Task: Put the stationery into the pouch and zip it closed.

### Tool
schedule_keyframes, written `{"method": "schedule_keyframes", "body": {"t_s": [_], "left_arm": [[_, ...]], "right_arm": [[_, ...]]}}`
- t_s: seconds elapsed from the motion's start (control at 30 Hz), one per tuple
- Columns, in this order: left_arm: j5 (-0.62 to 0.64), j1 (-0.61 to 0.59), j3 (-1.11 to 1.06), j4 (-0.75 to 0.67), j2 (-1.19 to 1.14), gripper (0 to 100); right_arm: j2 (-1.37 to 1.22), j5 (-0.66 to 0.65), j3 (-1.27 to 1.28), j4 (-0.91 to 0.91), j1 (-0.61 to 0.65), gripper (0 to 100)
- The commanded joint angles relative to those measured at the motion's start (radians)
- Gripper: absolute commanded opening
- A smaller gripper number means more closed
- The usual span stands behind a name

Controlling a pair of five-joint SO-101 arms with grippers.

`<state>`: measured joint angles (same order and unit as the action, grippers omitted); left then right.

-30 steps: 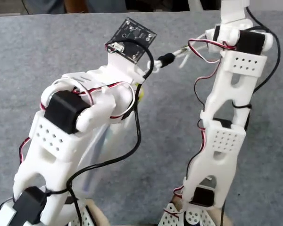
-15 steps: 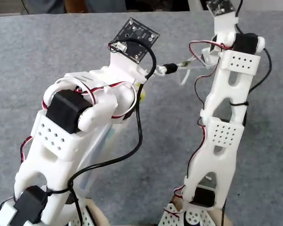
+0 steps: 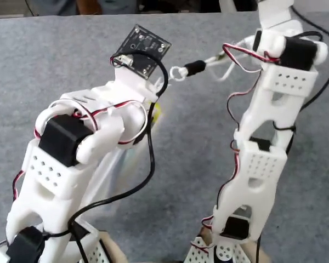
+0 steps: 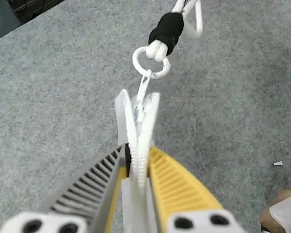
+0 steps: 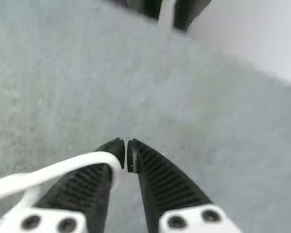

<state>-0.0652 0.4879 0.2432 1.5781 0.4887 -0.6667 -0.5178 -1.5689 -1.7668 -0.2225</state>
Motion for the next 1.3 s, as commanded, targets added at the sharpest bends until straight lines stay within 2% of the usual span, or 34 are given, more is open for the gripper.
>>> {"method": "schedule_keyframes", "body": {"t_s": [0.0,0.33,0.73,0.93,1.27], "left_arm": [[-0.006,-0.012,0.005,-0.026,0.048,16],[-0.008,-0.012,0.002,-0.026,0.043,18],[-0.012,-0.012,0.001,-0.026,0.040,18],[-0.015,-0.012,0.002,-0.028,0.041,18],[-0.015,-0.007,0.007,-0.028,0.048,18]], "right_arm": [[0.147,-0.009,-0.027,0.000,0.044,1.2],[0.377,-0.009,-0.025,0.000,0.126,1.2],[0.420,-0.011,-0.025,0.002,0.137,1.2],[0.429,-0.064,-0.036,0.009,0.233,1.2],[0.593,-0.066,-0.045,0.064,0.433,1.2]]}}
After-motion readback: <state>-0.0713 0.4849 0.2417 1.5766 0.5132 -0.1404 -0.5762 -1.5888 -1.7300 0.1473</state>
